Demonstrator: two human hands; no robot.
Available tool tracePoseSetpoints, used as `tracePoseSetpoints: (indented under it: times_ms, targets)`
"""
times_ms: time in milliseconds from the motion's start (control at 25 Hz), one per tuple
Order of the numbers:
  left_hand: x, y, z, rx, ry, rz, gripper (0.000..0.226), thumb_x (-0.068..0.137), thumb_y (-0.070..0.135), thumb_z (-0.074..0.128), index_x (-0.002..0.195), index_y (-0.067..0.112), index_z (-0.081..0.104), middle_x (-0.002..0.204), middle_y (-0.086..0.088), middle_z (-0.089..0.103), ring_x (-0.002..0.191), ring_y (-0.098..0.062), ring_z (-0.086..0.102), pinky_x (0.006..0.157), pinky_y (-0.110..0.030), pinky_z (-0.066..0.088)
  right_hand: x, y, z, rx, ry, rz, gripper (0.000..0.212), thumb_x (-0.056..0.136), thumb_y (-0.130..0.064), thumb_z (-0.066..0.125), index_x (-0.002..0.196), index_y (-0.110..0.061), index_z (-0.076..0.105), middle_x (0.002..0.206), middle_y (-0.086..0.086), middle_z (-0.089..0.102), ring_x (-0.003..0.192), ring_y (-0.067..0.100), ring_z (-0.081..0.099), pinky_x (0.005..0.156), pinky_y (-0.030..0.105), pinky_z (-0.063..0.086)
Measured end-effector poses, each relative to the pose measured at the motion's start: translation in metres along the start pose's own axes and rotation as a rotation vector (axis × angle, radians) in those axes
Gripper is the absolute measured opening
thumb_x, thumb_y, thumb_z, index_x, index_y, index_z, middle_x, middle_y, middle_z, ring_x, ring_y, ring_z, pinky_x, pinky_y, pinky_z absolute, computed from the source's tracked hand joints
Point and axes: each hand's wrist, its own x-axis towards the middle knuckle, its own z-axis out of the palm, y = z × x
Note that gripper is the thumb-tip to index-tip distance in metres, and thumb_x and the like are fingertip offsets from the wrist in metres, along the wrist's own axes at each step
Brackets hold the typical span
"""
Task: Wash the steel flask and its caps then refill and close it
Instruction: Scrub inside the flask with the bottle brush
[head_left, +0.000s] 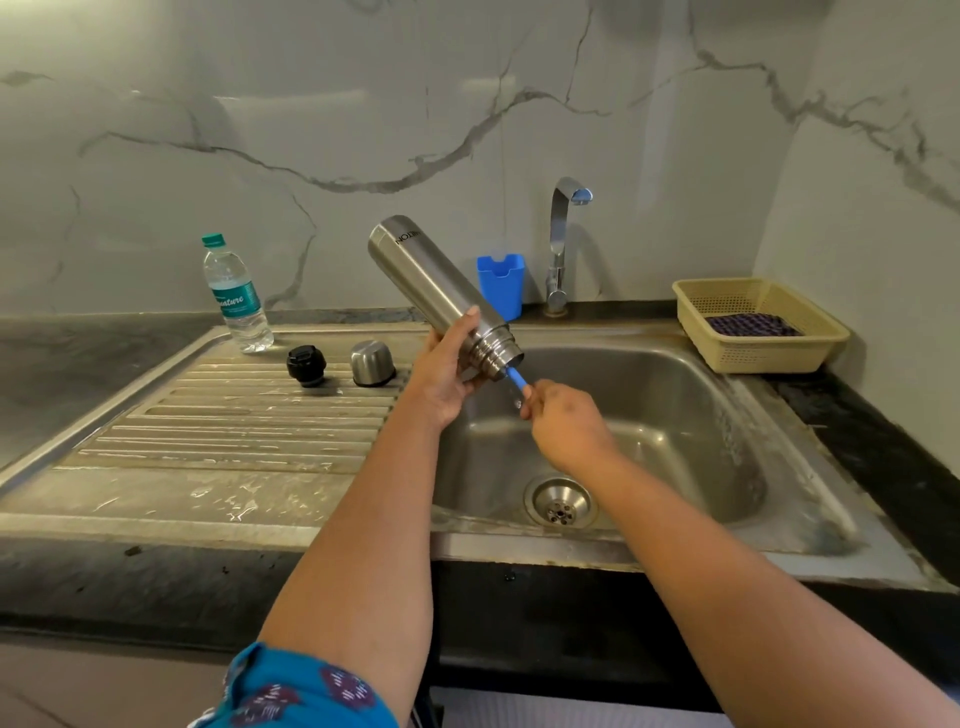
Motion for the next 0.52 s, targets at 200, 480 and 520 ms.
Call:
tracePoseSetpoints:
  times_ms: [200, 480, 520]
  targets:
    - [0.0, 0.0, 0.007, -0.104, 0.105, 0.036, 0.052, 0.087, 0.029, 0.073, 0.129, 0.008, 0.051, 0.114, -0.01, 0.067, 0.104, -0.022, 0.067, 0.092, -0.038, 0.056, -0.004, -0.006, -0.003, -0.378, 0.18, -0.03, 0.023, 0.102, -0.023, 0.032, 0.101, -0.014, 0.053, 0.084, 0.007, 0.059, 0.075, 0.031, 0.057, 0.059, 0.033, 0.035]
    - [-0.006, 0.008, -0.001, -0.152, -0.148, 0.033, 0.009, 0.094, 0.013, 0.062, 0.103, 0.013, 0.06, 0.087, -0.003, 0.069, 0.083, -0.018, 0.066, 0.082, -0.034, 0.055, 0.011, 0.017, -0.025, 1.353, -0.689, 0.557, 0.025, 0.093, -0.027, 0.042, 0.072, -0.016, 0.047, 0.056, -0.009, 0.018, 0.043, 0.004, 0.01, 0.034, 0.016, 0.011]
    - [-0.005, 0.006, 0.0, -0.141, -0.137, 0.04, 0.011, 0.094, 0.011, 0.062, 0.104, 0.013, 0.059, 0.085, -0.001, 0.069, 0.082, -0.017, 0.066, 0.079, -0.033, 0.056, 0.011, 0.018, -0.025, 1.247, -0.642, 0.518, 0.027, 0.097, -0.028, 0.04, 0.073, -0.016, 0.047, 0.055, -0.008, 0.021, 0.042, 0.005, 0.013, 0.035, 0.017, 0.012]
